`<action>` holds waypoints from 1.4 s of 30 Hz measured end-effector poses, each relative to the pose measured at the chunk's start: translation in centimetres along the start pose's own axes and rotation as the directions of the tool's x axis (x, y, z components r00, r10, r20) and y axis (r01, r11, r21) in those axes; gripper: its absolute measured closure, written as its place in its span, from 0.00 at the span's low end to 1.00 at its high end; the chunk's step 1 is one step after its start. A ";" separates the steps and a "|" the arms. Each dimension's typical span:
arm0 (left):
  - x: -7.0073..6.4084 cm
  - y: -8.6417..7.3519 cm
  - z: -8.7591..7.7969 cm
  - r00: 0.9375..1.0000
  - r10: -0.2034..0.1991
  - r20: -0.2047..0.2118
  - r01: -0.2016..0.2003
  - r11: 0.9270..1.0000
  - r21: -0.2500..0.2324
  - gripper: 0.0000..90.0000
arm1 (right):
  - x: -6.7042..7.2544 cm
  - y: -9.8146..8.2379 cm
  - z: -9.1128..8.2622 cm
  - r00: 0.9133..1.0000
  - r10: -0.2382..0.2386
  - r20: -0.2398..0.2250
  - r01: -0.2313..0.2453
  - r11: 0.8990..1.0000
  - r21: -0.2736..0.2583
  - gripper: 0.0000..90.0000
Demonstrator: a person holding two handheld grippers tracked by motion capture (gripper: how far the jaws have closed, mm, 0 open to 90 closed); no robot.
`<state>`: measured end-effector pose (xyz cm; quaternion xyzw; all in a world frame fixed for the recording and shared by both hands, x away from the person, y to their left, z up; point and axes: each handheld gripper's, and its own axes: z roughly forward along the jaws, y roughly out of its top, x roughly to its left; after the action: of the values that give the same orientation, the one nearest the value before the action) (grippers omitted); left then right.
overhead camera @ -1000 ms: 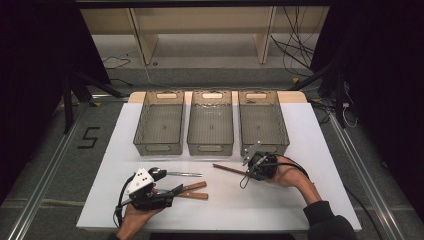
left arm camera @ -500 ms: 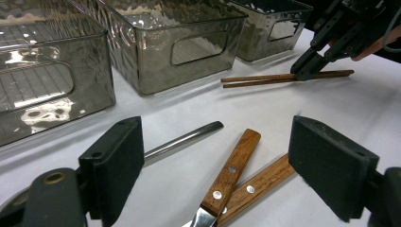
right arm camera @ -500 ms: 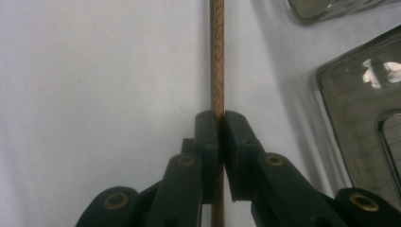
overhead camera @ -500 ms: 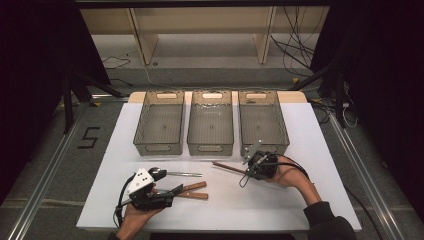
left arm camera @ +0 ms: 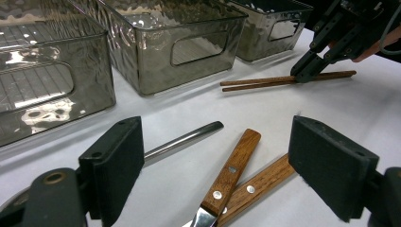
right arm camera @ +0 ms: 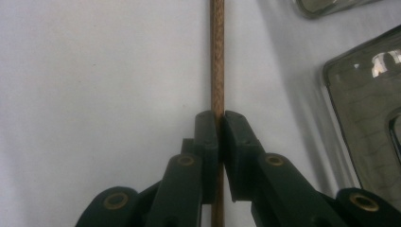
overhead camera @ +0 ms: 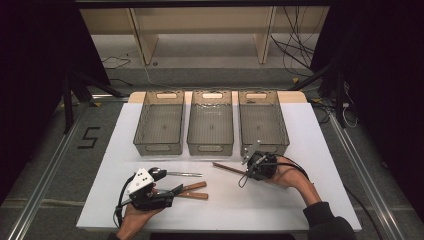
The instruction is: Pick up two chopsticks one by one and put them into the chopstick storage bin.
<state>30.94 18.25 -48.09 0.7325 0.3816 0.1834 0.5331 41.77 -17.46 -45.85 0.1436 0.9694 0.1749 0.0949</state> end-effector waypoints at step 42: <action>0.0 0.0 0.0 1.000 -0.004 -0.002 0.004 1.000 -0.005 0.21 | 0.6 3.0 -2.3 0.999 0.027 0.024 -0.026 0.999 -0.040 0.95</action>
<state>30.90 18.25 -48.06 0.7303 0.3833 0.1838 0.5348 41.43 -15.25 -42.73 0.1569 0.9625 0.1935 0.1074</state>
